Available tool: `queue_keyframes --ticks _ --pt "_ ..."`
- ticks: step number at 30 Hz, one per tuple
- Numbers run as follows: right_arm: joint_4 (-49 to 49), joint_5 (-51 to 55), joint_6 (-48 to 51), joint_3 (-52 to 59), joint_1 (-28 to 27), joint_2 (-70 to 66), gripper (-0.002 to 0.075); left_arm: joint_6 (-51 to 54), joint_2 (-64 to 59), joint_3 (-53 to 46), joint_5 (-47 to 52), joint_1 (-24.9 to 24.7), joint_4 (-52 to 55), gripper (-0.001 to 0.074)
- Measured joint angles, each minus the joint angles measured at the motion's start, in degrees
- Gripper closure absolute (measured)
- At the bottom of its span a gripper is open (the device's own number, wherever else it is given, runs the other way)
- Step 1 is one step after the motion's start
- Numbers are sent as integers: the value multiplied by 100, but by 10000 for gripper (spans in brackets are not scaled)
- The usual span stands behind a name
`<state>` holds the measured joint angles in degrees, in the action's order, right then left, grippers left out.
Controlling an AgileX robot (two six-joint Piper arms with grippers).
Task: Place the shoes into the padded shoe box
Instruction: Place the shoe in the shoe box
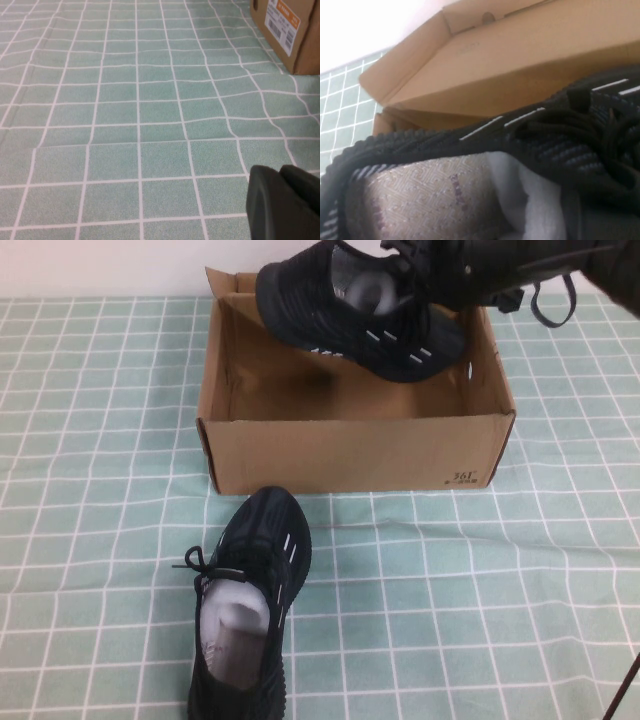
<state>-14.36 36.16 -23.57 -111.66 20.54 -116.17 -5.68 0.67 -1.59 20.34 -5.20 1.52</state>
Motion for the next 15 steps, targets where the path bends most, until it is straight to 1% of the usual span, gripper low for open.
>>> queue_keyframes --ticks 6,15 --pt "15 -356 -6 0 0 -315 707 0 0 0 0 0 0 731" --pt "-19 -535 178 5 0 -889 707 0 0 0 0 0 0 731"
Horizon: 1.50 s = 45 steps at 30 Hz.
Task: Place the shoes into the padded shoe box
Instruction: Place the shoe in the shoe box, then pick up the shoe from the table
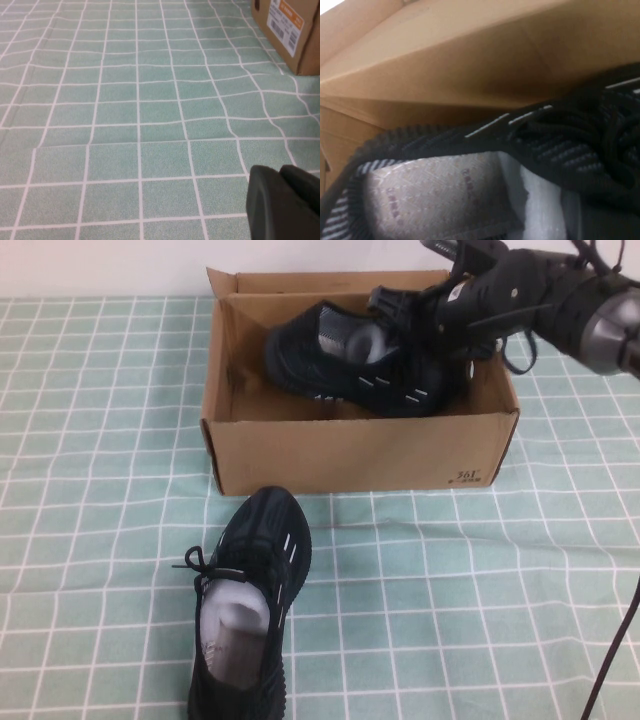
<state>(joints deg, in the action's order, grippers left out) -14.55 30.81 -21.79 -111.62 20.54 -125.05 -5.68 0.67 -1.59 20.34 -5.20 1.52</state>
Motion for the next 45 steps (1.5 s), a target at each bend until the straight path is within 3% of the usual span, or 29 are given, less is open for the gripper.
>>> queue_keyframes --ticks 7,16,26,31,35,37,45 --pt "77 -235 102 0 45 -82 680 0 0 0 0 0 0 731" --pt "182 -393 436 0 45 -38 445 0 0 0 0 0 0 731" --pt "206 -413 1428 0 13 995 415 0 0 0 0 0 0 731" --pt "229 -125 2491 0 13 1754 467 0 0 0 0 0 0 731" --pt "241 341 3213 0 7 2501 645 0 0 0 0 0 0 731" --pt "313 594 3407 0 7 2834 693 0 0 0 0 0 0 731" --pt "1382 2070 3406 94 1 4071 732 0 0 0 0 0 0 731"
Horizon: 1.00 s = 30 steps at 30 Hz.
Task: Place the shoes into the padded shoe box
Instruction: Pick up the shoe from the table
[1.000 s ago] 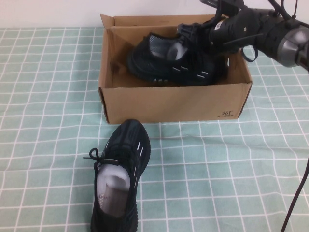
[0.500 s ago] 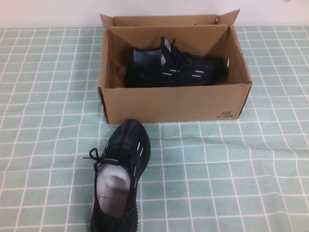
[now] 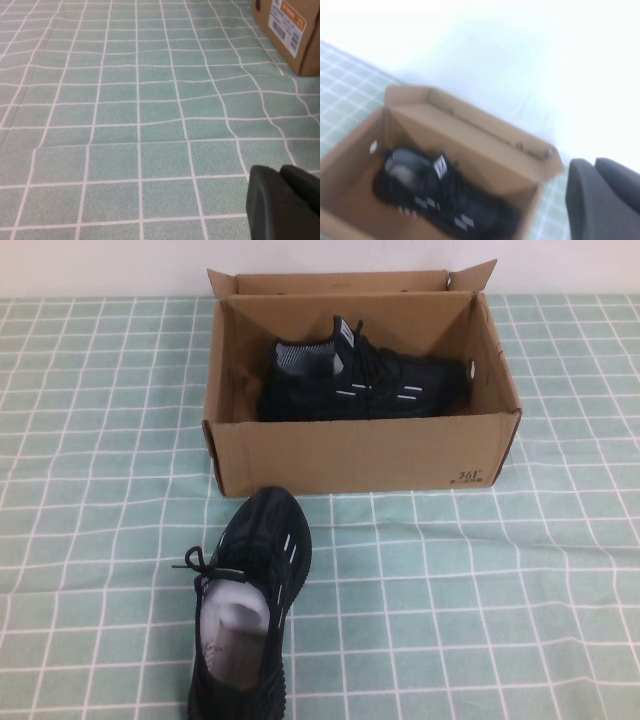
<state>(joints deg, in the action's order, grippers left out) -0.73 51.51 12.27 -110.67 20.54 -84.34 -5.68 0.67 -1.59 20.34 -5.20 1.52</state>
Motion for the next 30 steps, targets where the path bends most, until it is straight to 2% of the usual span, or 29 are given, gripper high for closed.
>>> queue_keyframes --ticks 7,15,22,26,30 --pt "121 -183 -21 1726 0 1266 734 0 0 0 0 0 0 731" --pt "143 -1769 -428 5153 0 2979 734 0 0 0 0 0 0 731" --pt "143 -3279 -783 7616 0 4401 734 0 0 0 0 0 0 731" --pt "143 -3890 -824 8583 0 4827 734 0 0 0 0 0 0 731" --pt "73 -4261 -852 9073 0 4925 734 0 0 0 0 0 0 731"
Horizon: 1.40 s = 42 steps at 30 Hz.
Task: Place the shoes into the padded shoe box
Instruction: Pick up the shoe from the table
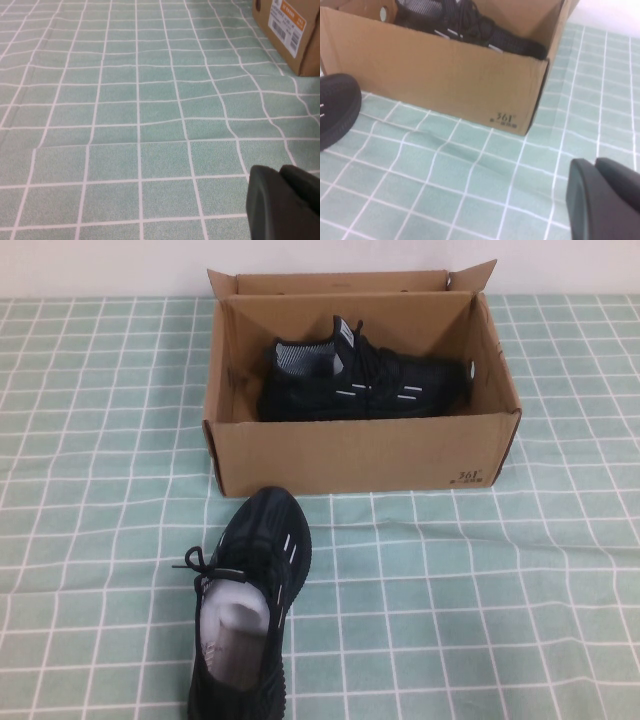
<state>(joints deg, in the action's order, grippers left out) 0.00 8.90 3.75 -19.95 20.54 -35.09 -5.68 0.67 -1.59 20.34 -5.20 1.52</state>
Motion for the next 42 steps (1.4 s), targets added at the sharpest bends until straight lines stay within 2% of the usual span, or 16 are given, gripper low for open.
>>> queue_keyframes --ticks 19,23,27,31,34,42 --pt "-122 -180 -12 83 0 0 734 -13 0 0 -183 0 -120 731" --pt "-122 -180 -21 83 0 0 734 -227 0 0 -1155 0 -929 731" --pt "-122 -180 -21 83 0 0 734 -655 0 0 -2687 0 -1934 731" --pt "-122 -180 -21 83 0 0 734 -725 0 0 -3995 0 -2216 731" --pt "-122 -180 -21 83 0 0 734 -749 0 0 -4267 0 -2129 731" --pt "-122 -180 -21 83 0 0 734 -1200 0 0 -4257 0 -1884 731"
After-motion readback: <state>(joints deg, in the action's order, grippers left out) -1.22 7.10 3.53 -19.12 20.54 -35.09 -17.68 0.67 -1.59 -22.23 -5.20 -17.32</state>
